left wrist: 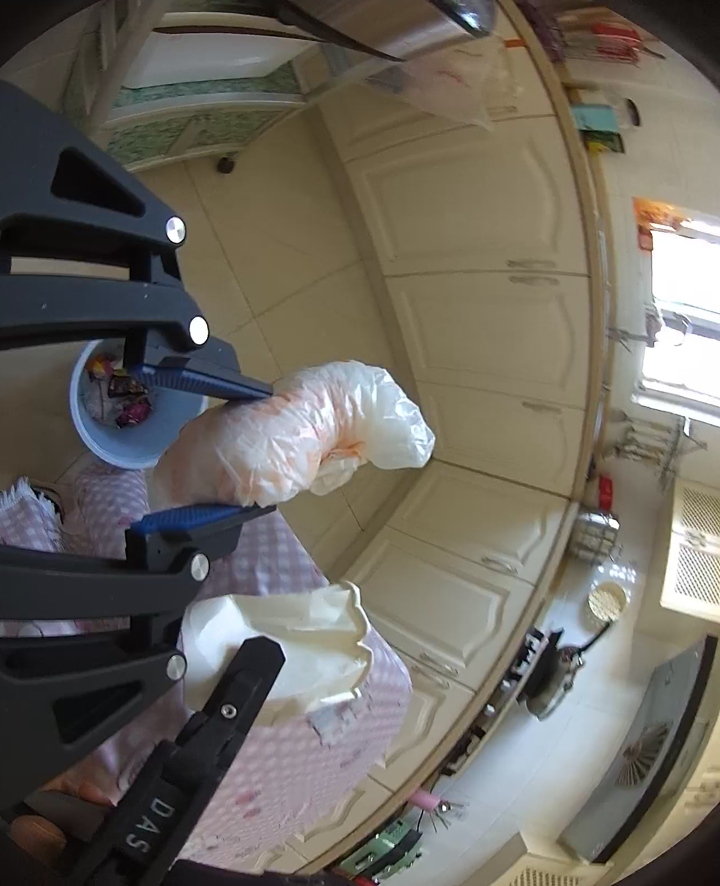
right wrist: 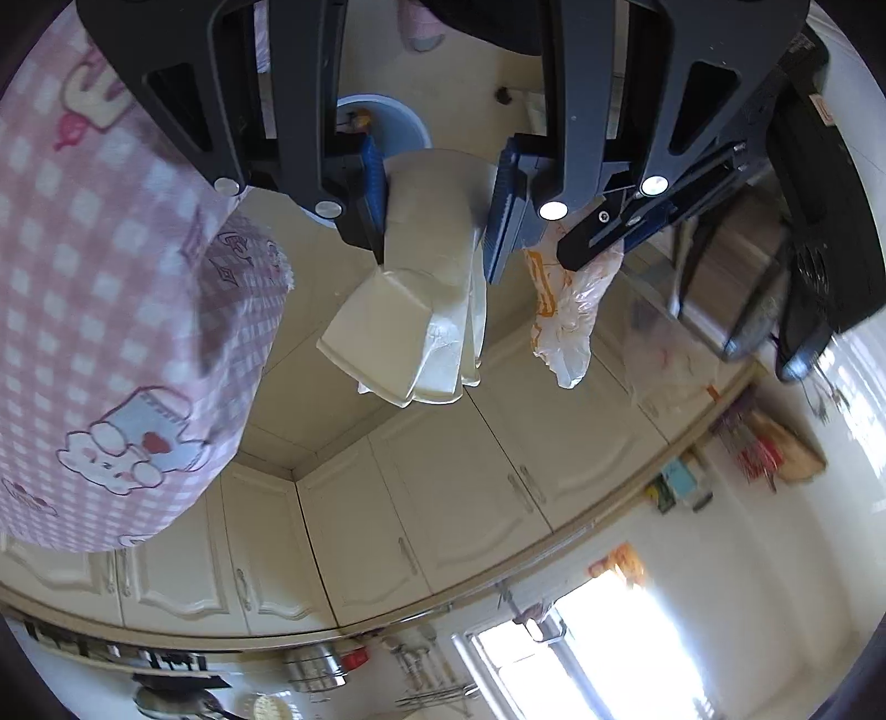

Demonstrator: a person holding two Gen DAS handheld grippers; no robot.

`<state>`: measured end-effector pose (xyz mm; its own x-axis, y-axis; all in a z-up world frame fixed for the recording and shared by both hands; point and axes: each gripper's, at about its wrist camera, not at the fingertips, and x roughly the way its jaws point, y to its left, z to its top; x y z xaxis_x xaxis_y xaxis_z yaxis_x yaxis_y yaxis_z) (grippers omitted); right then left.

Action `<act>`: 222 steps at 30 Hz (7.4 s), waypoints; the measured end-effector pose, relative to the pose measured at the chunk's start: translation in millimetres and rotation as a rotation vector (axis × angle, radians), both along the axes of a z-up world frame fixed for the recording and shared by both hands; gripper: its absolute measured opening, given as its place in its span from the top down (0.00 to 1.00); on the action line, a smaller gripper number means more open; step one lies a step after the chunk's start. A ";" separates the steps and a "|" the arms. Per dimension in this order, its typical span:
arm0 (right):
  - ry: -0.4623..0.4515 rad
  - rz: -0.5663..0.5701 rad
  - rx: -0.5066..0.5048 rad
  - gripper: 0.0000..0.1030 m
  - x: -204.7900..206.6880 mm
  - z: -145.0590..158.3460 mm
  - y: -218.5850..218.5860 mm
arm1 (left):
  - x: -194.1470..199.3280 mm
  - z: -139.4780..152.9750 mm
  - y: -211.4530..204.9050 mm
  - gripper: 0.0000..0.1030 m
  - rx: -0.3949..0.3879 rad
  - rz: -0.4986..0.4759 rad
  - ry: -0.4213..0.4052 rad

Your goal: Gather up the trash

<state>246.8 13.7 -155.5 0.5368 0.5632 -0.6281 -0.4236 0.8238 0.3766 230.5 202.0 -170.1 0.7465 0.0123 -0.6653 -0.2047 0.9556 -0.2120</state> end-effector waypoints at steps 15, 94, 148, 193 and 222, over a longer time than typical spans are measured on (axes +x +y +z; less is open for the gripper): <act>-0.012 0.000 -0.179 0.71 28.6 -71.2 38.7 | 48.3 -93.9 40.1 0.64 -0.051 0.038 0.155; -0.630 -0.506 -0.230 0.07 -253.4 137.4 -196.1 | -206.1 170.5 -190.7 0.06 0.262 -0.198 -0.442; -0.729 -0.548 -0.229 0.07 -306.5 155.0 -216.1 | -259.9 197.8 -213.4 0.05 0.280 -0.220 -0.553; -0.707 -0.533 -0.232 0.07 -304.6 150.8 -213.7 | -257.4 188.7 -209.9 0.05 0.276 -0.216 -0.526; -0.703 -0.515 -0.230 0.07 -297.6 147.6 -213.8 | -252.0 182.6 -205.4 0.05 0.278 -0.215 -0.514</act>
